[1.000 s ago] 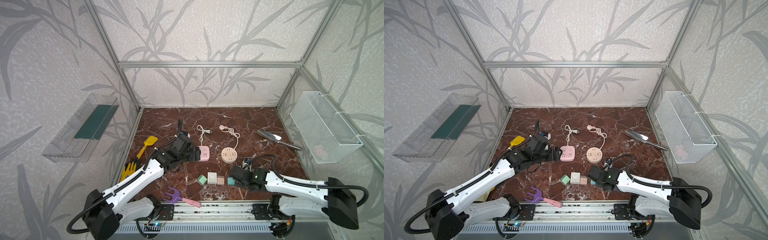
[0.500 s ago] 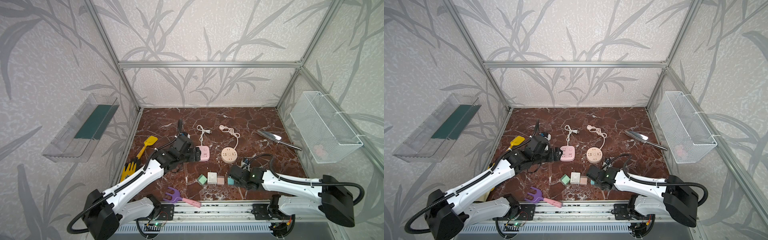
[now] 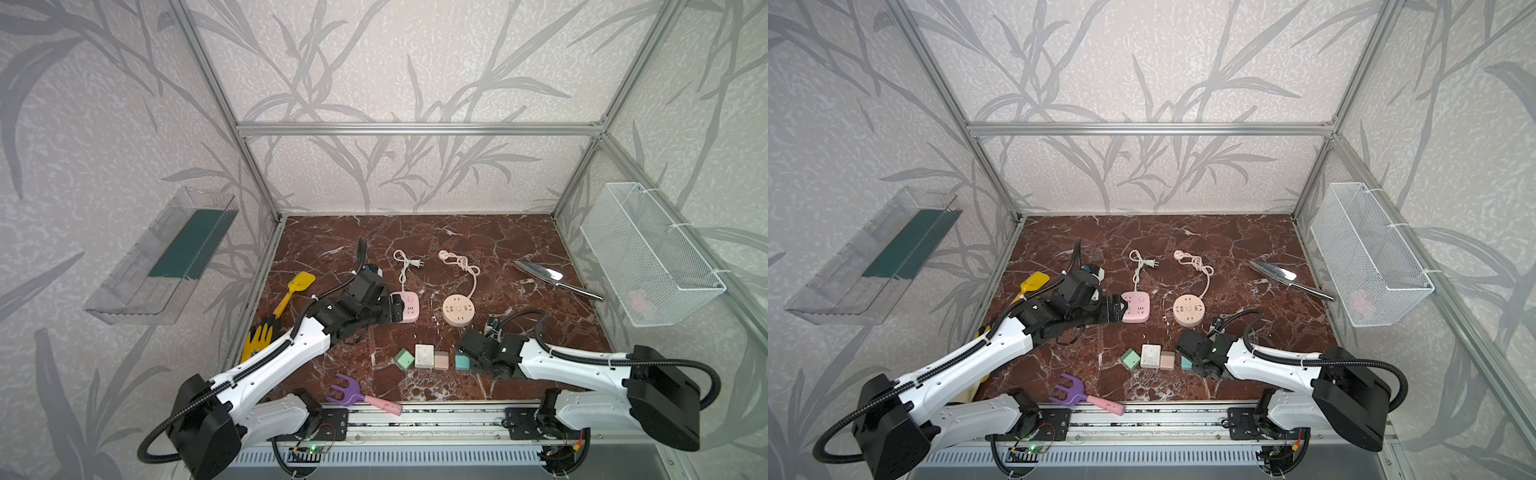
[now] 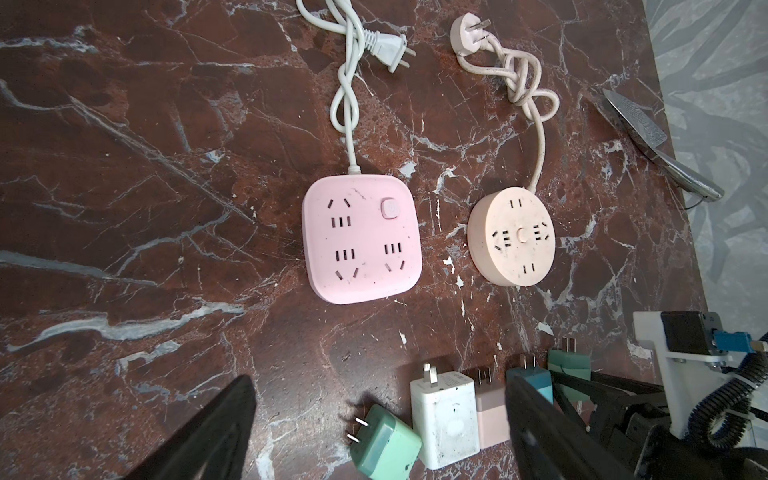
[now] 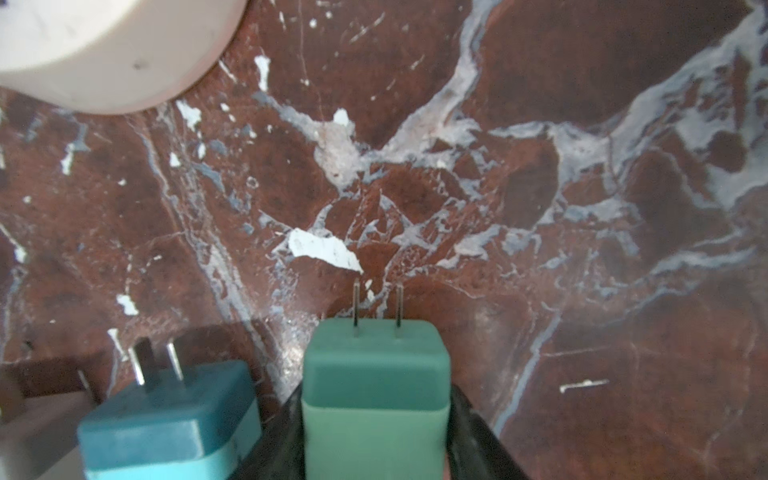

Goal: Insert the plug

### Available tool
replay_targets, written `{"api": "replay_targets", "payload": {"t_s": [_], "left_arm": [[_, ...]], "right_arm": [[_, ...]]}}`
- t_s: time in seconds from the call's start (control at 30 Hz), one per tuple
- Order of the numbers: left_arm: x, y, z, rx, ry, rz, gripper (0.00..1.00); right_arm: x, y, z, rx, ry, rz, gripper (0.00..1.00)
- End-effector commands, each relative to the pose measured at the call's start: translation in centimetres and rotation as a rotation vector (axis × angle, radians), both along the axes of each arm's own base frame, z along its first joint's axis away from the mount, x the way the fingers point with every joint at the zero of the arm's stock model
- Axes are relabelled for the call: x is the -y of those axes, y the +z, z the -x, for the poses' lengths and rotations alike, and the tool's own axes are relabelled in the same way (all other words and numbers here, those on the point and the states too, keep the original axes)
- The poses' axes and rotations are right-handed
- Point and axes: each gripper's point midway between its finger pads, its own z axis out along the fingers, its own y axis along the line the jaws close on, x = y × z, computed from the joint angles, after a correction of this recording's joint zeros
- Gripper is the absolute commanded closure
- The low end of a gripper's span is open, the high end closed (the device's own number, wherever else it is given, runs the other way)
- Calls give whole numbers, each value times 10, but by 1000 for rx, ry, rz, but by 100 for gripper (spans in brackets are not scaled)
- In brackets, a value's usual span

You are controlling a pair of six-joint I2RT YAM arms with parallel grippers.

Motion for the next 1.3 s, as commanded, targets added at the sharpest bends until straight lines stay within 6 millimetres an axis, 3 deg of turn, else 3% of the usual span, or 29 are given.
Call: {"api": "replay_targets", "payload": {"t_s": [0.0, 0.2, 0.37, 0.4, 0.47, 0.53, 0.73, 0.87, 1.07, 1.27], "left_arm": [[-2, -5, 0, -13, 18, 2, 9], [-3, -7, 2, -17, 19, 0, 9], [-4, -7, 4, -17, 14, -2, 10], [-4, -8, 4, -19, 13, -3, 11], [-4, -6, 7, -24, 0, -3, 14], [-3, -3, 13, -38, -25, 4, 17], [26, 5, 56, -174, -234, 135, 21], [44, 23, 80, -217, -336, 263, 20], [49, 48, 89, -179, -347, 393, 18], [48, 34, 90, -210, -302, 417, 22]], "right_arm": [[3, -2, 1, -10, 4, 15, 50], [6, -2, 5, -25, 16, 21, 51], [10, -1, 7, -28, 28, 40, 59], [12, 1, 6, -28, 32, 48, 64], [12, 10, 3, -29, 68, 59, 94], [10, 29, -2, -16, 141, 69, 100], [-56, 92, -6, 2, 560, -97, 100], [-85, 113, -4, 23, 746, -168, 100], [-118, 135, 1, 117, 909, -291, 100], [-136, 148, 1, 224, 1004, -280, 100]]}}
